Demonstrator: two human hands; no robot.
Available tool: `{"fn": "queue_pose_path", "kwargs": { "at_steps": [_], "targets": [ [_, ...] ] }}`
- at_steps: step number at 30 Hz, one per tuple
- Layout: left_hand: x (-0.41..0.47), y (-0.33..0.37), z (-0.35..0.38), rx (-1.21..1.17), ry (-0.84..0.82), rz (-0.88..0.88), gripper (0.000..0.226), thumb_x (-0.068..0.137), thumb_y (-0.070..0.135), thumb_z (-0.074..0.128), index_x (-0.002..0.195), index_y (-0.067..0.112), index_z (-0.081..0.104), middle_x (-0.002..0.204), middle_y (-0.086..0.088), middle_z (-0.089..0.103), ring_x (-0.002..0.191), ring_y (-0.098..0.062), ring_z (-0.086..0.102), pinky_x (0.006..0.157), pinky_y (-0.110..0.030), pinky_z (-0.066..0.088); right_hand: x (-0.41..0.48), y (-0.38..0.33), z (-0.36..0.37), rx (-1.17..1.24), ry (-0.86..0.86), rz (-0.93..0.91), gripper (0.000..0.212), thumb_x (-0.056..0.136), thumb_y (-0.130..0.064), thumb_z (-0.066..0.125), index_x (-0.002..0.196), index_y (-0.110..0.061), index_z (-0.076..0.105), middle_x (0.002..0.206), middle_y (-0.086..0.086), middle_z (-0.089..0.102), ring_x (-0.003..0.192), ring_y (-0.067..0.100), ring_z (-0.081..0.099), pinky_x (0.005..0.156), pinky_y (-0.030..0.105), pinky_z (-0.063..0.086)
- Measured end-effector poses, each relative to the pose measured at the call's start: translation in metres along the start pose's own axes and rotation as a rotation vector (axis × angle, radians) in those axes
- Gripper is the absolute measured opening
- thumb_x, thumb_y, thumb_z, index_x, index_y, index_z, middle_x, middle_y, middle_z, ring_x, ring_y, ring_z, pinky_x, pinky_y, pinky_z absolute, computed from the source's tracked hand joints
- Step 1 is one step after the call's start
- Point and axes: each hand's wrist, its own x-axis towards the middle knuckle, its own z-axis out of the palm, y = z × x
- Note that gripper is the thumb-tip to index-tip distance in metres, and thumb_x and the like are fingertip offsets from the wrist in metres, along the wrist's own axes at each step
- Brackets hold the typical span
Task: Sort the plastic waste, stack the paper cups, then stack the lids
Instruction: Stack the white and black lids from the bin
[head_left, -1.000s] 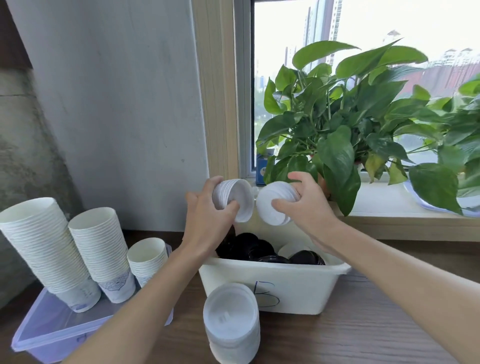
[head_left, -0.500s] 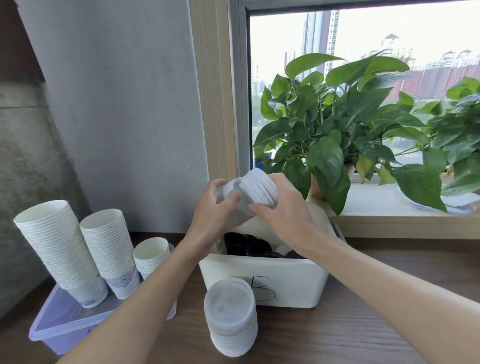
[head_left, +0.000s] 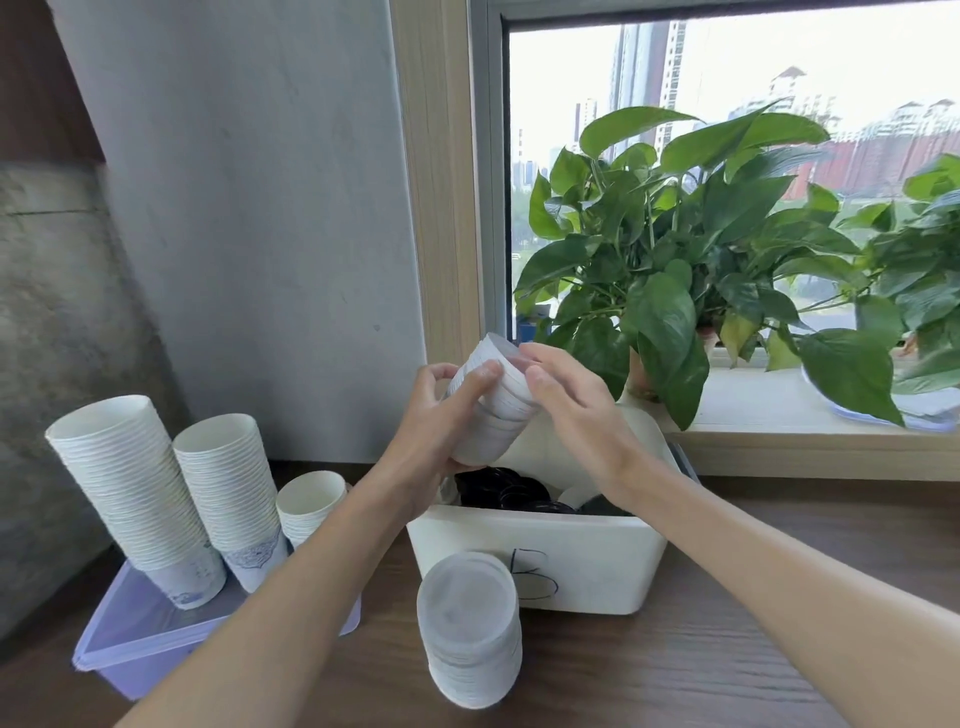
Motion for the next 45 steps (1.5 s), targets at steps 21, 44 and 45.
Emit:
{"fn": "queue_pose_path", "kwargs": {
  "at_steps": [21,44,45],
  "targets": [
    [-0.007,0.008,0.007,-0.079,-0.167,0.037,0.073,0.076,0.061,0.060,0.135,0.019,0.050,0.133,-0.014,0.062,0.119,-0.032,0.064,0.098,-0.060,0.052,0.004,0.006,-0.006,0.506,-0.213,0.406,0.044,0.094,-0.047,0.048,0.132,-0.026,0.056,0.136,0.006,0.057,0.124,0.028,0.054,0.095,0.057,0.048],
    [-0.013,0.001,0.009,-0.020,-0.140,0.193,0.018,0.100,0.021,0.055,0.114,0.018,0.067,0.092,-0.003,0.072,0.078,-0.018,0.070,0.058,-0.031,0.055,-0.010,-0.007,-0.010,0.182,0.008,0.188,0.025,0.094,-0.012,0.059,0.119,-0.015,0.061,0.107,0.009,0.069,0.094,0.022,0.065,0.077,0.036,0.053],
    [-0.013,0.000,0.010,-0.022,-0.136,0.186,0.019,0.099,0.021,0.055,0.114,0.019,0.067,0.094,-0.004,0.072,0.079,-0.019,0.070,0.059,-0.032,0.055,-0.010,-0.005,-0.010,0.176,0.011,0.190,0.026,0.095,-0.013,0.059,0.120,-0.015,0.060,0.109,0.010,0.069,0.096,0.023,0.065,0.078,0.036,0.054]
  ]
}}
